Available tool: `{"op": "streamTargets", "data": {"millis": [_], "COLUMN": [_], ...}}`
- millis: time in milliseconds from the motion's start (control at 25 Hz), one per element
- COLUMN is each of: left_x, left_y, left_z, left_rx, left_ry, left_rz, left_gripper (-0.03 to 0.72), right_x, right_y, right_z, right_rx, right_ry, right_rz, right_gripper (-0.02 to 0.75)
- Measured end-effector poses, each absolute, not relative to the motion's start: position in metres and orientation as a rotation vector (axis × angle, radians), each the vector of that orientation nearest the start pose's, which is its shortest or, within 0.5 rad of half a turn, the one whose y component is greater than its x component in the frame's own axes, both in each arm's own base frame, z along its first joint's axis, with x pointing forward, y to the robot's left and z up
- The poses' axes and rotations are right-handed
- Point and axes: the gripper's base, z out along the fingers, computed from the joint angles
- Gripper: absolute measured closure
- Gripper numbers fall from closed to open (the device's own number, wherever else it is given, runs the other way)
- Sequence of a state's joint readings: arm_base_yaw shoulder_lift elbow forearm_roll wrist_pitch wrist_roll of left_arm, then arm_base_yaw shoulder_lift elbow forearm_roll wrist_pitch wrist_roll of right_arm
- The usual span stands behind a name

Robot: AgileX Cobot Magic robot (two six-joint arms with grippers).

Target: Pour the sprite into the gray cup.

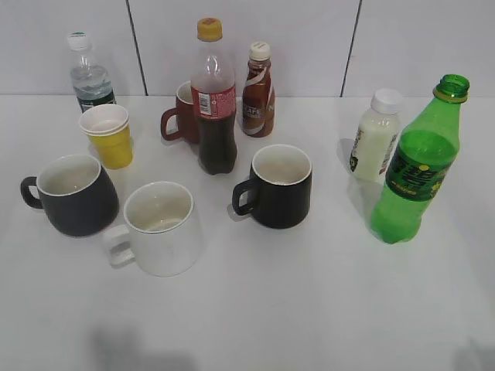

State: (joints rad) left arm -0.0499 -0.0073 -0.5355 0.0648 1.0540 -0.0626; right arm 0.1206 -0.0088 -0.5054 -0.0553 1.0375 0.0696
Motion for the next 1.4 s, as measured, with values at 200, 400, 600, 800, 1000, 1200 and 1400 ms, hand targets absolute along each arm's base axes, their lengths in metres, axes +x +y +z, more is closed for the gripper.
{"op": "streamTargets", "data": {"millis": [200,400,600,800,1000,1200,1400], "left_x": [-0.0099,-0.0099,-0.0099,-0.0099,-0.0099,-0.0099,-0.0016], "left_y": [0.0056,0.0056,0.0056,0.0056,0.0056,0.0056,0.0051], "left_z": [0.2877,0.2877,0.2877,0.2877,0.2877,0.2877,0.2898], "left_rx": [-0.017,-0.017,-0.017,-0.017,-0.017,-0.017,-0.015], "left_ry": [1.993,1.993,1.993,1.993,1.993,1.993,2.031], "left_rz": [0.004,0.004,0.004,0.004,0.004,0.003,0.006], "left_gripper": [0.379,0.379,0.379,0.379,0.379,0.379,0.381], "right_x": [-0.0055,-0.0055,-0.0055,-0.0055,-0.0055,-0.0055,-0.0055], "right_y": [-0.0050,-0.0050,-0.0050,-0.0050,-0.0050,-0.0050,-0.0050], "right_z": [0.2807,0.2807,0.2807,0.2807,0.2807,0.2807,0.2807], "right_rx": [-0.050,-0.050,-0.049,-0.049,-0.049,-0.049,-0.049], "right_ry": [2.006,2.006,2.006,2.006,2.006,2.006,2.006], "right_rz": [0.055,0.055,0.056,0.056,0.056,0.056,0.056], "right_gripper": [0.248,0.248,0.248,0.248,0.248,0.248,0.248]}}
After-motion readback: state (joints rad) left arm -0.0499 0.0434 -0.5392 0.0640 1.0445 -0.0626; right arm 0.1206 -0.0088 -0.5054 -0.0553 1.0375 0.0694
